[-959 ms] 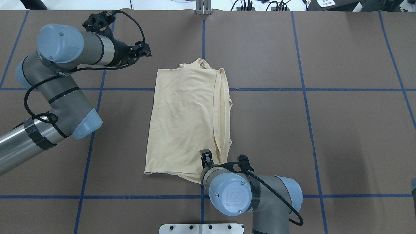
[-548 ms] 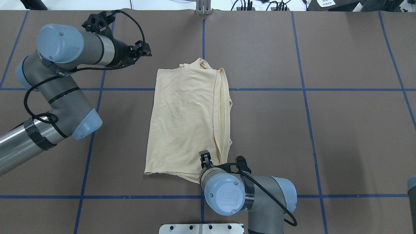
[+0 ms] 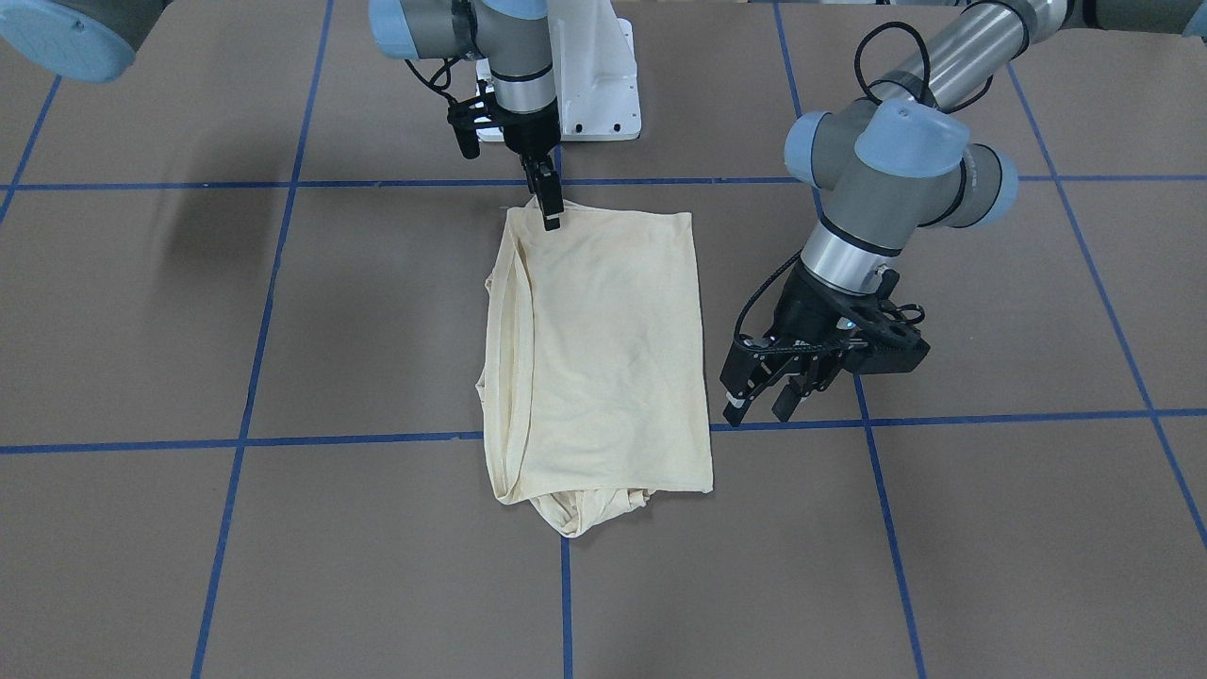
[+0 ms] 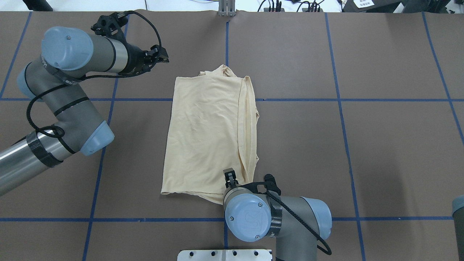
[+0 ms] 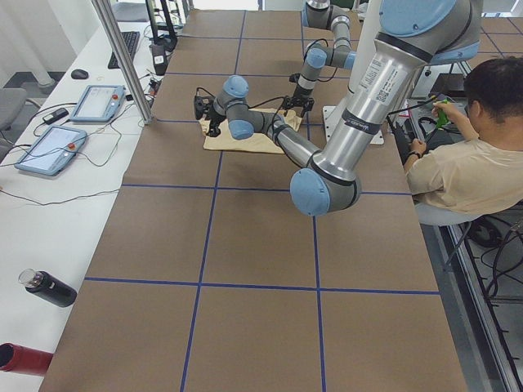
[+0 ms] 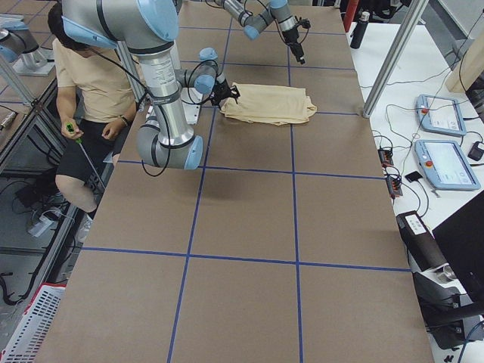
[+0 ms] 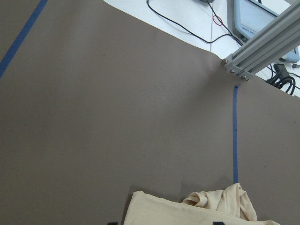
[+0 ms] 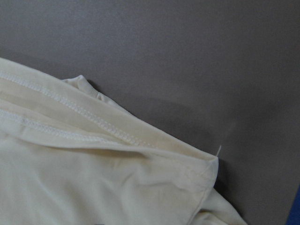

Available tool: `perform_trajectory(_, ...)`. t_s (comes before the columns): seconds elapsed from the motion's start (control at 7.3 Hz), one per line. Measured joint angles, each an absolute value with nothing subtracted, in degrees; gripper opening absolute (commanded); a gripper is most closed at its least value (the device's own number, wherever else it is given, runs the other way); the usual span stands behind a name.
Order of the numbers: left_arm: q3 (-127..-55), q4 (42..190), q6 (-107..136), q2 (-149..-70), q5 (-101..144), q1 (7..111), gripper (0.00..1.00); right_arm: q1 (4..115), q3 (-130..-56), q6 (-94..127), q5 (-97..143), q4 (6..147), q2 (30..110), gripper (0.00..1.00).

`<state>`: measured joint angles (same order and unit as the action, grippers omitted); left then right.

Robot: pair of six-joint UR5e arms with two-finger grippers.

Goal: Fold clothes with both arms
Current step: 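Lower the right gripper to the shirt's near end and grasp it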

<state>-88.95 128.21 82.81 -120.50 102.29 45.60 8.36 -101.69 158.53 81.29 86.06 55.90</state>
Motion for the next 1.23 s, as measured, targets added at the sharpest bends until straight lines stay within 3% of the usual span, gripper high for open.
perform_trajectory(0.41,-89.18,128.15,83.19,-120.35,102.22,45.59,0.74,6.87,-101.70,158.55,81.22,86.87,55.99,0.96)
perform_trajectory(0.68,-89.33,128.14,83.30,-120.16,102.16,45.54,0.74,6.56,-101.49,158.55,81.21,87.14,56.01,0.85)
perform_trajectory(0.82,-89.34,128.14,83.32,-120.08,102.14,45.53,0.74,6.54,-101.36,158.55,81.19,87.17,56.07,0.60)
perform_trajectory(0.96,-89.34,128.14,83.32,-119.93,102.13,45.53,0.74,6.53,-101.23,158.57,81.15,87.18,56.12,0.01)
perform_trajectory(1.23,-89.36,128.14,83.27,-119.59,102.07,45.53,0.74,6.58,-101.37,158.58,81.13,87.17,56.21,0.00)
